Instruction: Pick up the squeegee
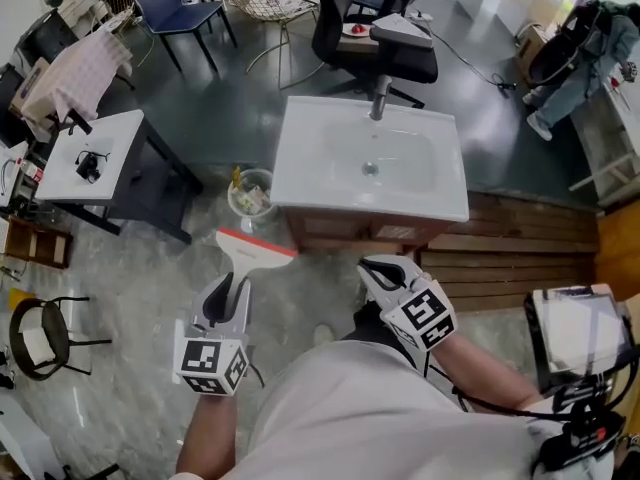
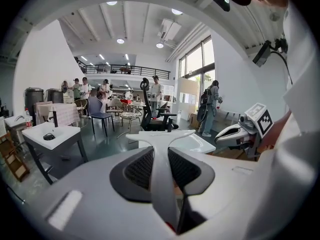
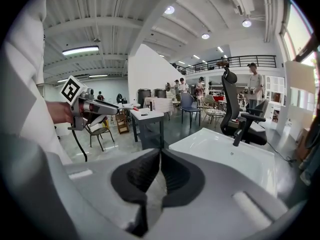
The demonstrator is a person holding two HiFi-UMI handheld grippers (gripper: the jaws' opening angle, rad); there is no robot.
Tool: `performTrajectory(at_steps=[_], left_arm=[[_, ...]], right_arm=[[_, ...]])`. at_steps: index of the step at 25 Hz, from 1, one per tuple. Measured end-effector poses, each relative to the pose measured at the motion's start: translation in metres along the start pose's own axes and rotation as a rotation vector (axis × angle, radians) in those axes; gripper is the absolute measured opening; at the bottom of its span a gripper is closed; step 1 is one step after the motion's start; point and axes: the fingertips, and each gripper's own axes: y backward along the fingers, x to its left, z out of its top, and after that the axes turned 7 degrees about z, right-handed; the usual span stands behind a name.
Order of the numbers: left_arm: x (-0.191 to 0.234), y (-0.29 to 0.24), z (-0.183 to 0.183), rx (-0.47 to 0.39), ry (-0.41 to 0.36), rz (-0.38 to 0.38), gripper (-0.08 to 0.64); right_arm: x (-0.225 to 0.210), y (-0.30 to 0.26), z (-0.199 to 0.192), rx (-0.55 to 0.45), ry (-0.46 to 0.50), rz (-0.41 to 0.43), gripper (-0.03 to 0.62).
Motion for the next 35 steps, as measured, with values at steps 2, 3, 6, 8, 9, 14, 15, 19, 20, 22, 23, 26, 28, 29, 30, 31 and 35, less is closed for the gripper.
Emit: performTrajectory(at_steps=[2,3,6,8,9,14,15,19,20,22,23,26,28,29,30,31,35], left_arm=[[-0.002,0.005,-0.003,-0.002,0.002,-0.004,0.101],[-0.003,0.007,-0.004,-0.001,0.004,-0.005,0.101],[-0.006,0.012,-0.010,-0.001,0.008,-0.009,0.101],[-0.007,0.012,-0.013,-0.002,0.007,-0.011,0.101],[-0.007,0.012,-0.013,-0.002,0.005,-0.012,0.101],[-0.011,0.009,-0.011,-0.004,-0.005,-0.026,0.101],[-0.013,0.008,-0.010,-0.004,-0.005,-0.031,0.101],[-0.018,0.002,-0.003,-0.004,-0.005,-0.052,0.101],[-0.018,0.000,-0.002,-0.004,-0.004,-0.055,0.101],[-0.019,-0.003,-0.001,-0.002,-0.002,-0.060,0.101],[-0.019,-0.004,-0.002,-0.002,-0.001,-0.061,0.101],[-0.019,-0.008,-0.002,-0.006,0.001,-0.065,0.101],[-0.017,-0.010,-0.004,-0.004,0.003,-0.066,0.101],[-0.016,-0.012,-0.005,-0.001,0.004,-0.066,0.101],[-0.015,-0.013,-0.006,0.002,0.006,-0.064,0.101],[-0.013,-0.013,-0.008,0.004,0.006,-0.061,0.101],[-0.005,-0.014,-0.015,0.019,0.014,-0.051,0.101]], right_arm=[[0.006,0.001,0.001,-0.003,0.005,0.002,0.012],[0.009,0.001,0.000,-0.005,0.008,0.003,0.012],[0.016,0.004,-0.004,-0.004,0.013,-0.002,0.011],[0.019,0.005,-0.005,-0.004,0.014,-0.002,0.009],[0.019,0.005,-0.004,-0.005,0.015,-0.003,0.008],[0.019,0.007,-0.004,-0.005,0.014,-0.013,0.005],[0.019,0.007,-0.003,-0.006,0.014,-0.015,0.003],[0.015,0.011,0.004,-0.013,0.013,-0.028,0.003],[0.013,0.012,0.005,-0.012,0.012,-0.032,0.003],[0.011,0.013,0.006,-0.009,0.013,-0.038,0.003],[0.011,0.013,0.005,-0.007,0.014,-0.041,0.003],[0.008,0.012,0.005,-0.005,0.019,-0.048,0.003],[0.007,0.009,0.006,-0.006,0.020,-0.051,0.003],[0.007,0.008,0.007,-0.006,0.020,-0.051,0.003],[0.007,0.007,0.008,-0.007,0.022,-0.050,0.003],[0.007,0.005,0.008,-0.007,0.024,-0.047,0.003],[0.011,-0.001,0.009,-0.002,0.027,-0.036,0.003]])
